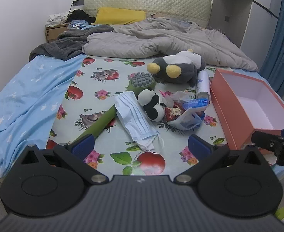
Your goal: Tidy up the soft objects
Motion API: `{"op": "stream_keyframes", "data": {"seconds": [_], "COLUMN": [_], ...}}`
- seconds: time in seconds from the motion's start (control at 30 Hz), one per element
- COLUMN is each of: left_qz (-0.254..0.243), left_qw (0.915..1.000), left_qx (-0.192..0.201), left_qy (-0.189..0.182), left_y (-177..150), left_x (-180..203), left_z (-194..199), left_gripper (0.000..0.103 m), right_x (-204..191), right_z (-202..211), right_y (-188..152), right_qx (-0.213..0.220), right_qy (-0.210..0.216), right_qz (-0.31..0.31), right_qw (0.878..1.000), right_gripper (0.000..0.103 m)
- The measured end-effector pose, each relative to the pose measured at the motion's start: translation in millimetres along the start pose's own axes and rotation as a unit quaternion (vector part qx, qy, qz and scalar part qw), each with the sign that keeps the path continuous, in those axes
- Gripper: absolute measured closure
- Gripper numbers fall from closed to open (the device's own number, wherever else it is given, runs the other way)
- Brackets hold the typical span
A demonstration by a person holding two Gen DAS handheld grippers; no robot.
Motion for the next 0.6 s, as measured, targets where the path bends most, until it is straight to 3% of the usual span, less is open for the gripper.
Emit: {"op": "stream_keyframes", "data": {"seconds": [0.6], "left_qz": [-0.011], "left_qw": [0.9999], "left_qx": [0.001], "left_qy": [-0.002], "left_y": [-2.0], "left_x": [3.6], "left_z": [-5.3], "left_gripper": [0.000], "right_x": [0.2], "right_z": [-4.4], "right_y": [-4.4], "right_qx": [-0.002], "right_qy": [0.002], "right_qz": [-0.002], "right_qw": [1.000], "right_gripper": [0.000]}}
Point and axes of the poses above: each gripper's, at about its wrist camera, not at the fingertips, and z roughly against the way its jaws point, x to its right, y to its top, the point moved 9 cm from there along -z, roughly the way its jaws point
